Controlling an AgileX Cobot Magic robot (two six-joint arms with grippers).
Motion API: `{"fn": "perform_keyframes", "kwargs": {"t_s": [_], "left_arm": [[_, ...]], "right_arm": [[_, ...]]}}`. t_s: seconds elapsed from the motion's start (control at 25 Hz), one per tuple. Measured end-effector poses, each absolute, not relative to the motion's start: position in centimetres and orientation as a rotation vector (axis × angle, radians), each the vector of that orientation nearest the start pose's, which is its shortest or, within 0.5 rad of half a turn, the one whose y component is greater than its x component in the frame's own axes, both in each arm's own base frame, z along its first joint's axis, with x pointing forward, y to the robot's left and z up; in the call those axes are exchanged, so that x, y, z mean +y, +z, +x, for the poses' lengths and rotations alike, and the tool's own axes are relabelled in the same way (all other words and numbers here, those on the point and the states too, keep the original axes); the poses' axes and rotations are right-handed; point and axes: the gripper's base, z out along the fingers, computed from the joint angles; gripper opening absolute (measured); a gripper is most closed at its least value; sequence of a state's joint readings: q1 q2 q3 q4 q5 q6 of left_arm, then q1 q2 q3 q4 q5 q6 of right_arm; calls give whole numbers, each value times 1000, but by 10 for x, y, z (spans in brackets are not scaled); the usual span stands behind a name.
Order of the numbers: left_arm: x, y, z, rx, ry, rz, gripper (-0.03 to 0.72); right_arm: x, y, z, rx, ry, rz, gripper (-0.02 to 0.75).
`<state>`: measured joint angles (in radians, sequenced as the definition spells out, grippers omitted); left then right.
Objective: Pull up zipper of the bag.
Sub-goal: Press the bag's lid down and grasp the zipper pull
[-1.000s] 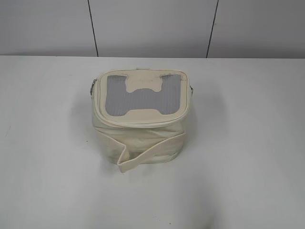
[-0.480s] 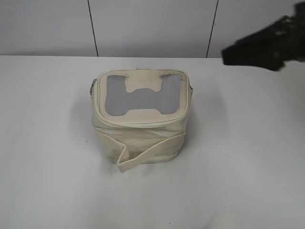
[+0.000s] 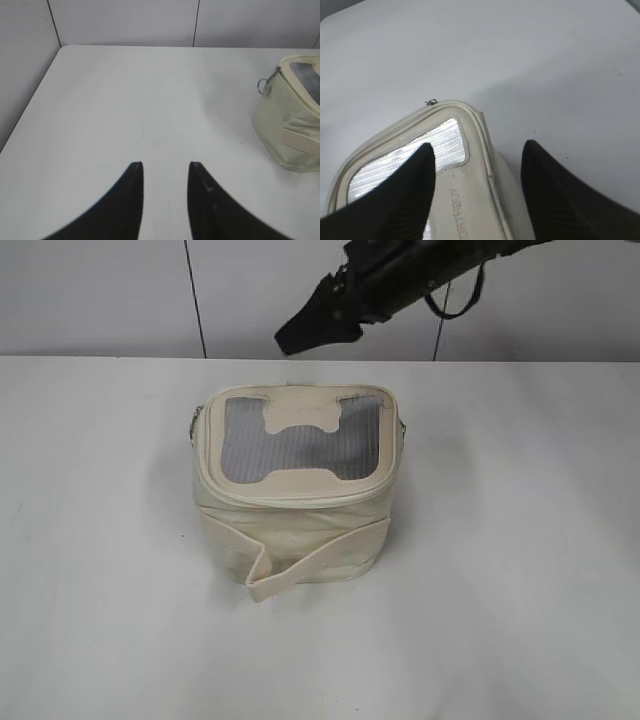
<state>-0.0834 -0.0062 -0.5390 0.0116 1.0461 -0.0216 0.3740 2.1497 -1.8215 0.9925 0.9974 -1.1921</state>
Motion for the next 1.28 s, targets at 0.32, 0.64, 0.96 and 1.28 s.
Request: {"fn": "perform_keyframes", "kwargs": {"t_s": [0.32,0.64,0.96,1.28], "left_arm": [[1,289,-6,2008,-53,61,237],[-7,304,29,2044,-108,101,237],[-57,307,124,2076,-597,394,237],[-47,298,259,1996,-1048,636,246]], "right_arm": [[273,217,437,2042,1017,-1338,437],[275,197,437,2116,1029,-1388,316],[275,197,435,2127,1028,-1403,48],[276,197,435,2140,1034,-1391,46]]}}
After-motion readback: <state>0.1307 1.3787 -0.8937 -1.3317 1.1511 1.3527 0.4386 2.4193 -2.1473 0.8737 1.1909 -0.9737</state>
